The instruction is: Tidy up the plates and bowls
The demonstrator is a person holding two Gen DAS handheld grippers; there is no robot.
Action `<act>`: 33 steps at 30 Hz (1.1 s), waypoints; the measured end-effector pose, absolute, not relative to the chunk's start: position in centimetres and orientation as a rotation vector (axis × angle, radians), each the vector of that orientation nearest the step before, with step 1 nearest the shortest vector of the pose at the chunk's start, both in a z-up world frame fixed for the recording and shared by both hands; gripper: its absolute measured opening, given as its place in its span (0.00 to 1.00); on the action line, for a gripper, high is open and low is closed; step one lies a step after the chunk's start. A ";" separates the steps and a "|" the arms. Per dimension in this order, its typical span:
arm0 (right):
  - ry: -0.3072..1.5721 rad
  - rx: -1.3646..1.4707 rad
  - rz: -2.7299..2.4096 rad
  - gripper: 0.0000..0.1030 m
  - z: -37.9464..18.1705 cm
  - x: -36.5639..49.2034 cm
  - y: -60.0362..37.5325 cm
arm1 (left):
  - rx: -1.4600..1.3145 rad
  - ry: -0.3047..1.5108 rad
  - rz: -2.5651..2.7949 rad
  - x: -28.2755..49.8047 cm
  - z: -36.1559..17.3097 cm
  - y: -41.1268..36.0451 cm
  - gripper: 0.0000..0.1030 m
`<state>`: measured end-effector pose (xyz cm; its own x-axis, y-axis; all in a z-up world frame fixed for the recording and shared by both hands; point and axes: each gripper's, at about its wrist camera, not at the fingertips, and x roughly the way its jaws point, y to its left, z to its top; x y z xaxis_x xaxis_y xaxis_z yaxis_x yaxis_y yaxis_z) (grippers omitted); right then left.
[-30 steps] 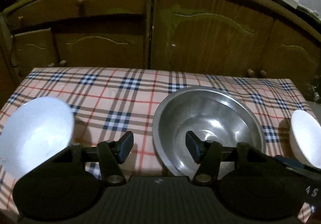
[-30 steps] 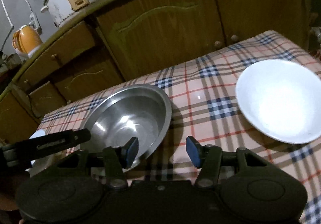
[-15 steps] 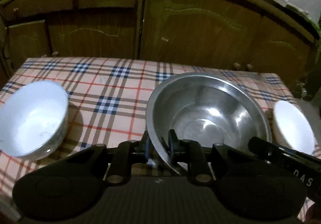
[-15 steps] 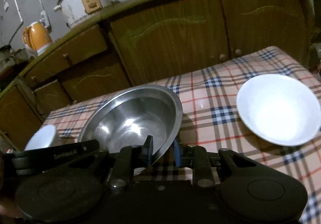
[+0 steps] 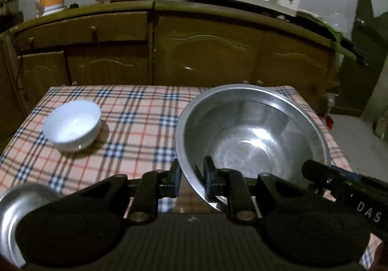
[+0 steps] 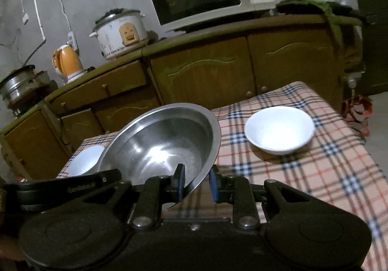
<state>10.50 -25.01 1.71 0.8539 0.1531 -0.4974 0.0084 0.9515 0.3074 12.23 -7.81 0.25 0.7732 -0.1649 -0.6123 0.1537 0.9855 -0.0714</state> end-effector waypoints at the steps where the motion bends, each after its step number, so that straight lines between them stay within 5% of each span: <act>1: 0.545 0.305 0.073 0.27 1.7 9.5 -25.1 | -0.011 0.664 -0.174 11.2 0.1 -8.0 0.20; 14: 0.587 0.305 0.026 0.27 -1.7 0.5 -26.4 | 0.031 0.715 -0.209 5.1 -3.9 -9.3 0.21; 33: 0.675 0.308 -0.023 0.27 -7.2 0.7 -27.5 | 0.057 0.781 -0.216 5.1 -9.0 -11.1 0.21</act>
